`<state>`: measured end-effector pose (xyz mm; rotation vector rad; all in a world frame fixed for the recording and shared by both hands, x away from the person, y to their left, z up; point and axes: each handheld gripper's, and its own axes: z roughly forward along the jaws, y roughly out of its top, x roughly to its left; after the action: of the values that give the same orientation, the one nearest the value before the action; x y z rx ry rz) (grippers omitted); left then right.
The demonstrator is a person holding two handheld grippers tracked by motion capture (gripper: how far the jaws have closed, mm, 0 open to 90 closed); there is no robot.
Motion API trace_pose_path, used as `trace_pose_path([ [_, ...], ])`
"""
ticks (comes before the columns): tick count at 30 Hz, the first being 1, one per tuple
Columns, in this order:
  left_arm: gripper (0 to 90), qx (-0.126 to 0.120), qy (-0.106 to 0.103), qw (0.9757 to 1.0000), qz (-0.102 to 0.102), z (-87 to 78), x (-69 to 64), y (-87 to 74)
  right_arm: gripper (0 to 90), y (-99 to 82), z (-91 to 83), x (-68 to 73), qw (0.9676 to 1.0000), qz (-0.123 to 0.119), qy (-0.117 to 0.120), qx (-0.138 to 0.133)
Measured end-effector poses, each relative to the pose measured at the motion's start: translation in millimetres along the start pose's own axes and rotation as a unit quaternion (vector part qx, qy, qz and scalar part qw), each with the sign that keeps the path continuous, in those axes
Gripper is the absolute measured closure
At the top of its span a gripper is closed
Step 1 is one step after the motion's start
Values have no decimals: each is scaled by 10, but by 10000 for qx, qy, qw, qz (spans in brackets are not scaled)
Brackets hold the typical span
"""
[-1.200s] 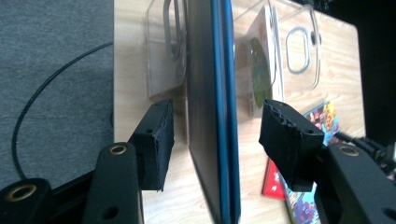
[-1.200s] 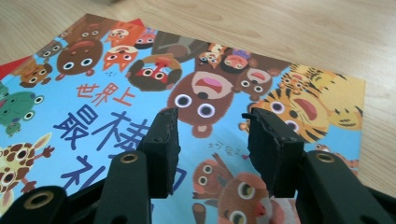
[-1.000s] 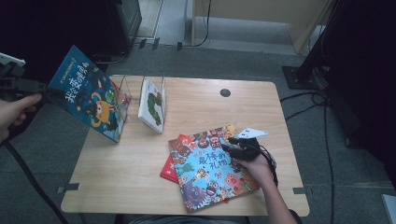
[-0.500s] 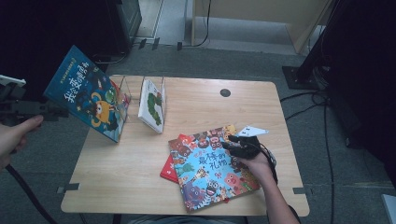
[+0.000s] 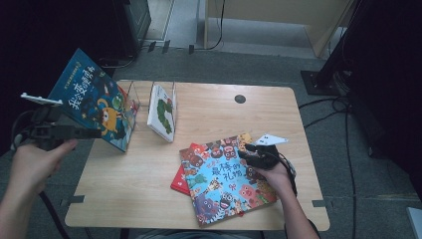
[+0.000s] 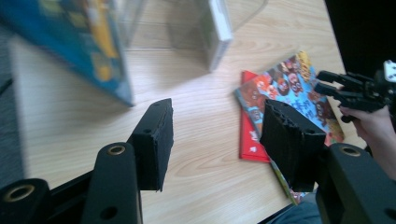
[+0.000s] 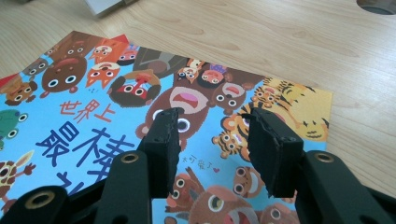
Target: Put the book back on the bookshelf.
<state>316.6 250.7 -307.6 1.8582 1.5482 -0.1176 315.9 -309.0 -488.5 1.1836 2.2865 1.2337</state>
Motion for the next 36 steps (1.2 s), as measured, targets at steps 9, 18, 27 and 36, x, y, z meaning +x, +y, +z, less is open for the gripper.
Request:
trace_pose_path([
  [9,467,169,-135,9985,494,516,-271,22,536,-75,-122,-10,9999,62,-109,11],
  [18,469,403,-283,9957,779,980,-414,11,541,-190,-269,-40,9994,182,-280,-32],
  [27,471,616,-467,9921,993,1405,-511,-33,616,-335,-410,-91,9984,322,-468,4],
  [36,479,718,-485,9893,1170,1739,-574,-94,726,-455,-531,-113,9973,367,-641,15],
])
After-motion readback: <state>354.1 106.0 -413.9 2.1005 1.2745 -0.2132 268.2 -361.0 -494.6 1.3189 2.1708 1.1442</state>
